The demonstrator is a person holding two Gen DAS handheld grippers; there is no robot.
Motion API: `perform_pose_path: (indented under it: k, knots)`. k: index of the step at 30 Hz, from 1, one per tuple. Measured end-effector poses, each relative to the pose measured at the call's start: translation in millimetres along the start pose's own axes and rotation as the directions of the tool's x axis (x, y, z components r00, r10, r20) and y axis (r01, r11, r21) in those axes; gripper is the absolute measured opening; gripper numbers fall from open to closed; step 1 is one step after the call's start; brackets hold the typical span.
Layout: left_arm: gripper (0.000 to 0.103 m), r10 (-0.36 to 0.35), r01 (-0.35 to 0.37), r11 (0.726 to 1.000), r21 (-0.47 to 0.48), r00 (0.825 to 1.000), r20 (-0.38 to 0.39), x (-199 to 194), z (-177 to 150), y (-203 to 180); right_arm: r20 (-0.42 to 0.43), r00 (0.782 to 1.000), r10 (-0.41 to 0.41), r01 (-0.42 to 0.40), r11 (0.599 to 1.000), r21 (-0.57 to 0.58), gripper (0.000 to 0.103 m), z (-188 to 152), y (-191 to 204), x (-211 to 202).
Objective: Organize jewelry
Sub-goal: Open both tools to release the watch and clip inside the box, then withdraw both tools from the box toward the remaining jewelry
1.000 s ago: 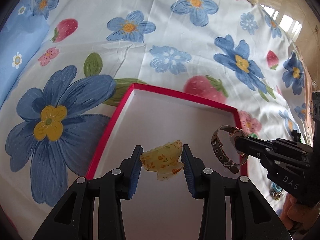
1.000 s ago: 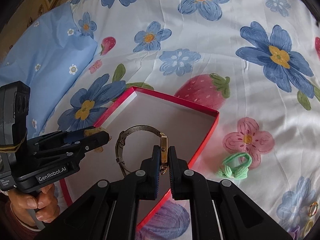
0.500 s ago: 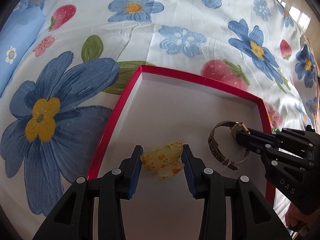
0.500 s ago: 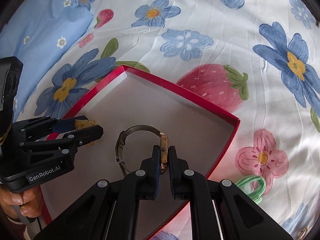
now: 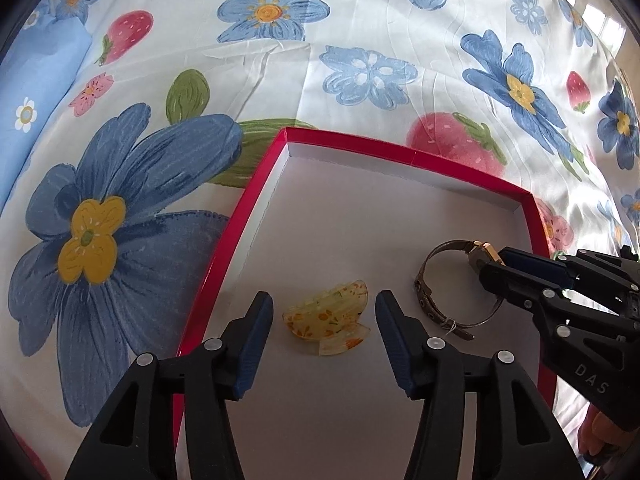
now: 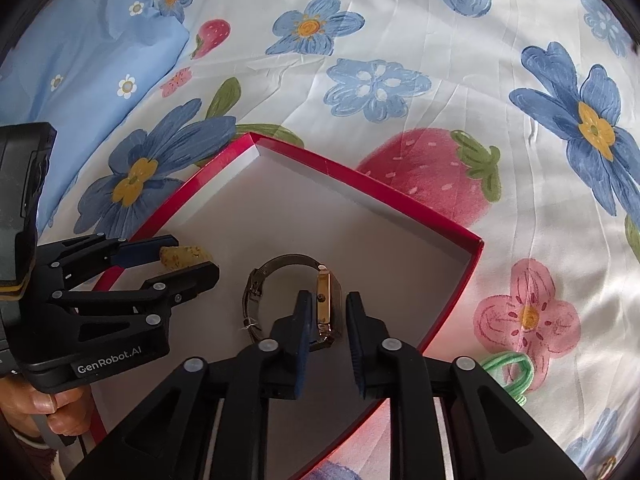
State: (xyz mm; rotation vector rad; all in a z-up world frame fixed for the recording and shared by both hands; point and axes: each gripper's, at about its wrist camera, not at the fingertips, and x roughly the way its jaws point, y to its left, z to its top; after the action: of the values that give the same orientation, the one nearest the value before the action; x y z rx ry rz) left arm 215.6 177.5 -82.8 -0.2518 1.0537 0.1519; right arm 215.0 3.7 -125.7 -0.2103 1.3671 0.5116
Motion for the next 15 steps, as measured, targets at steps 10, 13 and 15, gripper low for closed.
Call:
perform_pose_path:
  k: [10, 13, 15]
  knots:
    - [0.060, -0.018, 0.021, 0.999, -0.028, 0.995, 0.096, -58, -20, -2, 0.133, 0.990, 0.043, -0.057, 0.993, 0.102, 0.037, -17, -21, -58]
    - [0.060, -0.040, 0.045, 0.998, -0.041, 0.992, 0.118, -76, -31, -5, 0.152, 0.988, 0.036, -0.057, 0.989, 0.137, 0.037, -29, -30, -74]
    - [0.061, -0.056, 0.062, 0.997, -0.044, 0.990, 0.129, -87, -40, -10, 0.160, 0.987, 0.030, -0.056, 0.986, 0.157, 0.037, -38, -36, -84]
